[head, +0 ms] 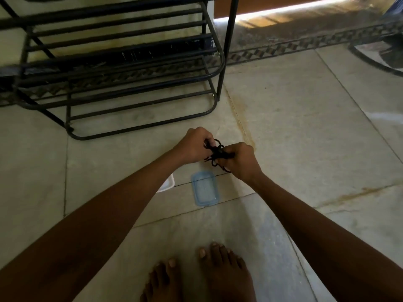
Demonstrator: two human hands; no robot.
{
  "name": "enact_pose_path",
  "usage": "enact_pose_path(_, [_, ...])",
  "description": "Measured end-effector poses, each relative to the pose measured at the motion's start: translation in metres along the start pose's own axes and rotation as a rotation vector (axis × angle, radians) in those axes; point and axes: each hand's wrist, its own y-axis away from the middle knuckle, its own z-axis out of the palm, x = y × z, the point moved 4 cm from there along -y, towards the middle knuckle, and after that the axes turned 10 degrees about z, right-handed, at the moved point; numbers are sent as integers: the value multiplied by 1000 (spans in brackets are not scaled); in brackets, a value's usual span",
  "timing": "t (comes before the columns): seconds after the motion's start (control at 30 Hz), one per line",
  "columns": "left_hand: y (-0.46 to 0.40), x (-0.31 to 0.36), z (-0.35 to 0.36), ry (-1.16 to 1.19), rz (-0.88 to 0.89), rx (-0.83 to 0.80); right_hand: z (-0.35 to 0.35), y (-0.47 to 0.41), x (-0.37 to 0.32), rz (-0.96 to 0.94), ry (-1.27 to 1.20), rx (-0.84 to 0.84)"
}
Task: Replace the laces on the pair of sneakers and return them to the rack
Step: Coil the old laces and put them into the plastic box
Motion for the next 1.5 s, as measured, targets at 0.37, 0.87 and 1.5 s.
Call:
enact_pose_path(0.37, [85, -46, -87, -59, -137, -12, 73, 1, -91, -44, -105, -245])
enact_pose_path(0.87, [183, -117, -44, 142, -334, 361, 156, 11, -130, -302, 570, -305])
enact_pose_path(1.5, [174, -112, -35, -98, -166, 491, 139, 23, -95, -364, 272, -189])
